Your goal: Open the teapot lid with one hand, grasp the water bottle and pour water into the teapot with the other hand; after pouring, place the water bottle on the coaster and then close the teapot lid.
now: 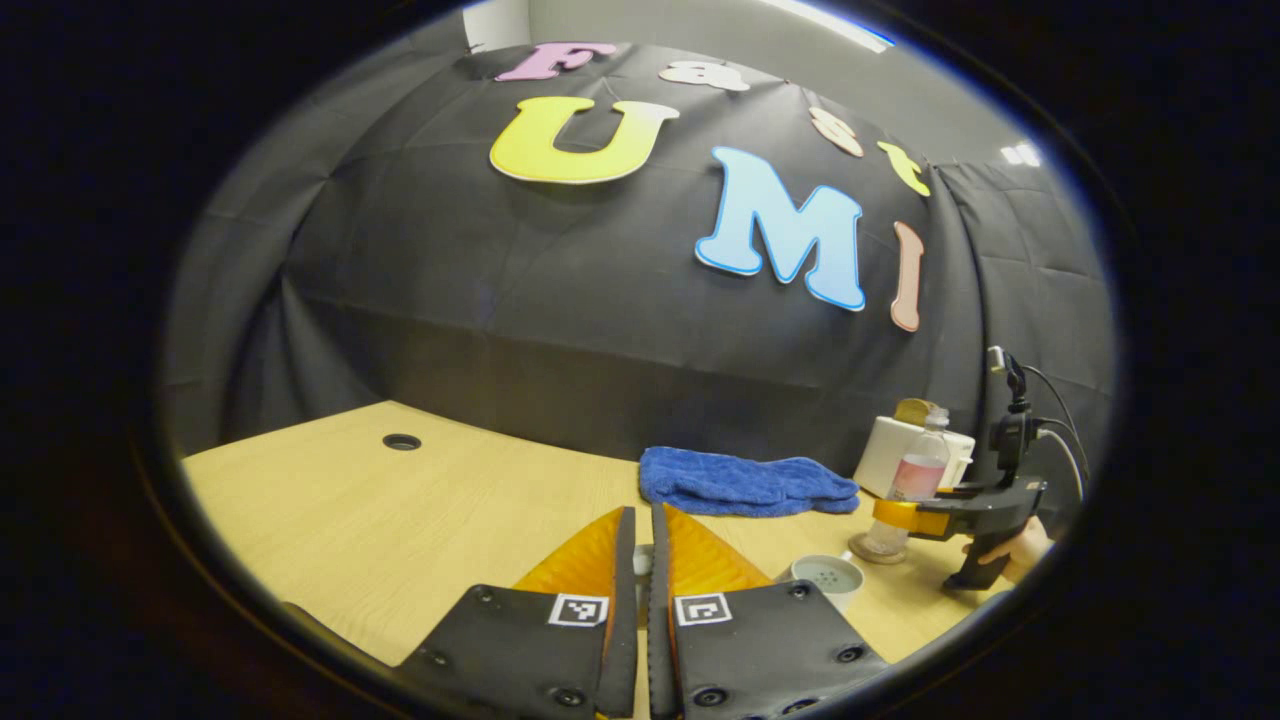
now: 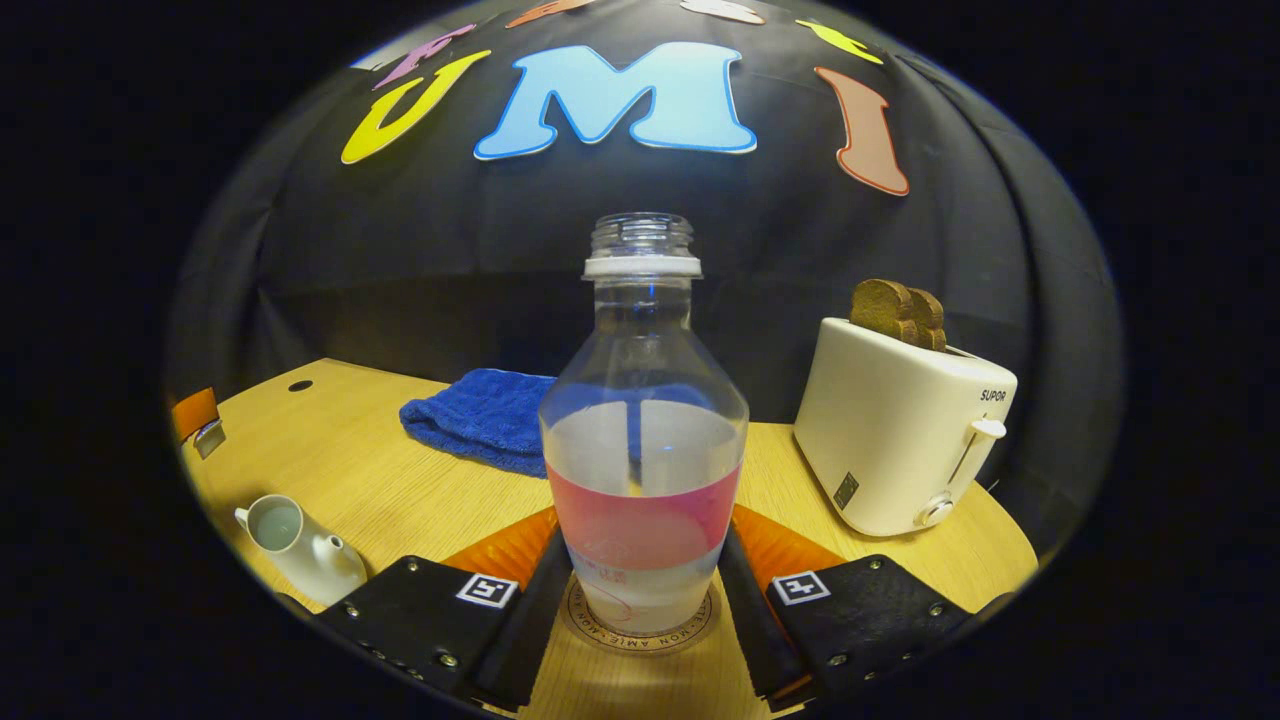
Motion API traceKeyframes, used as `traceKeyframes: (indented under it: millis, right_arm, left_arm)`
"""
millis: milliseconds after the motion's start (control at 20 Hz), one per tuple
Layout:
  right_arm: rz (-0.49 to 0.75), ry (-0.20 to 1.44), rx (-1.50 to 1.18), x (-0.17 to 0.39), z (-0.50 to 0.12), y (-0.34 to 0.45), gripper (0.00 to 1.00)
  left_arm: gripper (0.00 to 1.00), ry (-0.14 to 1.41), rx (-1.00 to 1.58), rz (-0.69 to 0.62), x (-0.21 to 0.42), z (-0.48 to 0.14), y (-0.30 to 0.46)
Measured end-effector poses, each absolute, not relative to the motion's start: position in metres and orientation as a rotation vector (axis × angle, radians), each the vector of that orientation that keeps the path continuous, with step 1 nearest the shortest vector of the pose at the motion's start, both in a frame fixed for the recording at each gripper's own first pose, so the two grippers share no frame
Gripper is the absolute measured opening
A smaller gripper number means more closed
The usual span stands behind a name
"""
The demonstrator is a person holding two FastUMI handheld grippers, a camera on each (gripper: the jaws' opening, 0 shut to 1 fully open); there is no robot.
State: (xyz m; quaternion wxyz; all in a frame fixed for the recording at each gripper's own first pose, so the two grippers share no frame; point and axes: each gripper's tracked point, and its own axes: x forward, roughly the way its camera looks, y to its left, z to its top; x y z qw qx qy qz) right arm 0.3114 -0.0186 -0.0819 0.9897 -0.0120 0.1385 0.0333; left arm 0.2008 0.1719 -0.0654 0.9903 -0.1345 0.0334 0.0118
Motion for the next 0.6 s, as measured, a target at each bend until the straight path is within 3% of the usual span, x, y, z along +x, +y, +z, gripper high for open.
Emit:
traceKeyframes:
  millis: [150, 300, 600]
  right_arm:
    - [0.076, 0.285, -0.013, 0.310, -0.080, -0.018, 0.78]
    - [0.074, 0.289, -0.008, 0.308, -0.080, -0.018, 0.97]
    - [0.091, 0.298, 0.028, 0.295, -0.075, -0.013, 0.97]
  left_arm:
    - [0.11, 0.075, -0.268, 0.019, 0.201, -0.068, 0.169]
    - [0.11, 0.080, -0.265, 0.020, 0.201, -0.069, 0.169]
    - [0.11, 0.080, -0.263, 0.014, 0.202, -0.070, 0.165]
